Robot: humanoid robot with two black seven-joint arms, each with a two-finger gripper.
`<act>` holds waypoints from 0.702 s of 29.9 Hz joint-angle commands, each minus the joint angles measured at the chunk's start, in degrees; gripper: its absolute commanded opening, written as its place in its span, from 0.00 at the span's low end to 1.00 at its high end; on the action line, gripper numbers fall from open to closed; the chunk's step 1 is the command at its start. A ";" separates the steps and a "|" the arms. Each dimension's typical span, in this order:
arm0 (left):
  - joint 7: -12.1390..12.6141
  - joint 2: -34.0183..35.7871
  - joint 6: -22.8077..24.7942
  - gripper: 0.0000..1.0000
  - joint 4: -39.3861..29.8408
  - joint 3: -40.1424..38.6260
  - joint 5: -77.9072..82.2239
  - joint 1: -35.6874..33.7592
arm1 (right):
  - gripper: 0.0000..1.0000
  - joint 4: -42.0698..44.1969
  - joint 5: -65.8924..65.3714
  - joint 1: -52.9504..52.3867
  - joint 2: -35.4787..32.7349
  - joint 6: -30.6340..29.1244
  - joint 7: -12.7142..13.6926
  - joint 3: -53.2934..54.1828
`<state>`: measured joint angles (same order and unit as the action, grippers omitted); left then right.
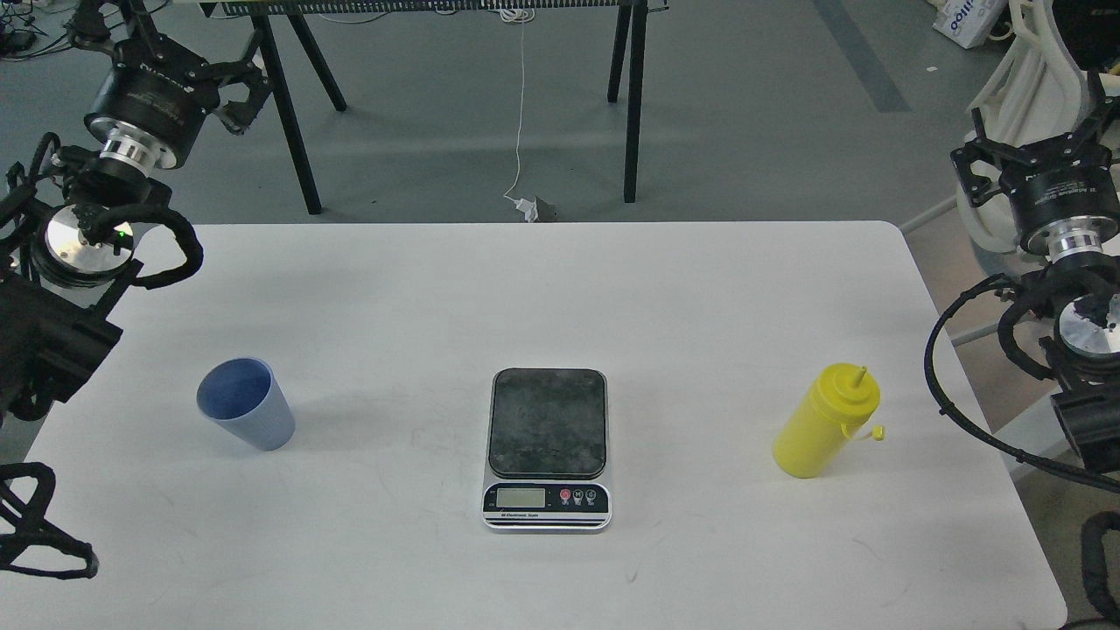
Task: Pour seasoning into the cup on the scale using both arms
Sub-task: 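Reach the left gripper toward the blue cup beside the scale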
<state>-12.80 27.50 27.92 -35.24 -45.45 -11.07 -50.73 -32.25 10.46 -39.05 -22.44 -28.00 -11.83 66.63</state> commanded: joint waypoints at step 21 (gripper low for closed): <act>-3.27 24.95 -5.15 0.99 -33.49 3.96 32.37 15.92 | 1.00 -10.55 0.08 6.62 -0.76 0.00 -0.04 1.31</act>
<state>-14.39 47.81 24.17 -65.34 -41.27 8.62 -37.56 -41.46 10.46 -33.78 -23.22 -28.00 -11.87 67.29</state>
